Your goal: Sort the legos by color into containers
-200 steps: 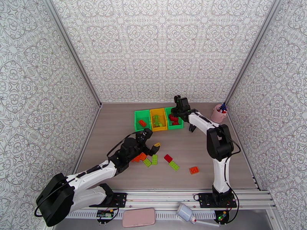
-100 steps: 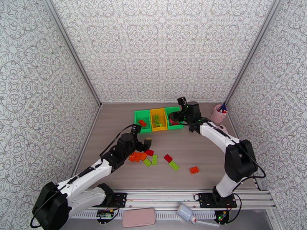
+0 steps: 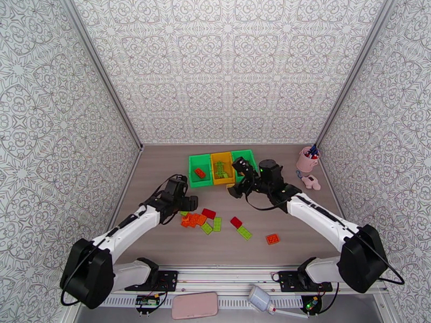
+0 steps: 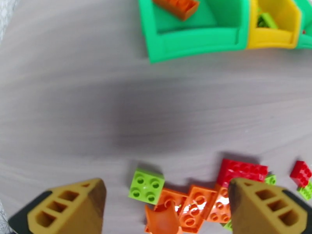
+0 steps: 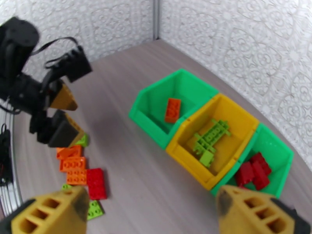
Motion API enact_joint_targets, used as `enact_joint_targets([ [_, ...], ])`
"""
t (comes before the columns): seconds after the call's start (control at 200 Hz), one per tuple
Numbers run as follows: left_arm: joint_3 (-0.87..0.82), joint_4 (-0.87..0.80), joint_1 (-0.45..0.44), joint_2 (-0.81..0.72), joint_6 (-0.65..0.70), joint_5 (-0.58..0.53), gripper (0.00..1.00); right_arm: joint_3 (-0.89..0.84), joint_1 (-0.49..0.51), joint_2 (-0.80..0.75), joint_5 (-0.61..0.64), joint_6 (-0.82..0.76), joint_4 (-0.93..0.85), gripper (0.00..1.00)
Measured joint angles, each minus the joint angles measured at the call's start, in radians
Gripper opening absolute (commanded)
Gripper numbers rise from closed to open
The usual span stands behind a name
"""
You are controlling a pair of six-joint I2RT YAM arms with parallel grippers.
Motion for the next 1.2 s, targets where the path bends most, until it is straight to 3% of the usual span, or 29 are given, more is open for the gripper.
enact_joint_targets([
  [0.39, 0.102, -0.066, 0.026, 0.233, -0.011, 0.013, 0.67, -0.015, 0.016, -0.007, -0.022, -0.032, -0.064, 0.91],
  [1.035, 0.114, -0.105, 0.026, 0.314, -0.088, -0.015, 0.29, -0.015, 0.016, -0.004, -0.021, -0.044, -0.111, 0.91],
  [1.12, 0.115, -0.105, 0.026, 0.314, -0.096, -0.021, 0.29, -0.015, 0.016, -0.004, -0.021, -0.044, -0.111, 0.91],
  [1.195, 0.115, -0.105, 0.026, 0.314, -0.102, -0.027, 0.35, -0.015, 0.016, -0.004, -0.021, -0.044, -0.111, 0.91],
])
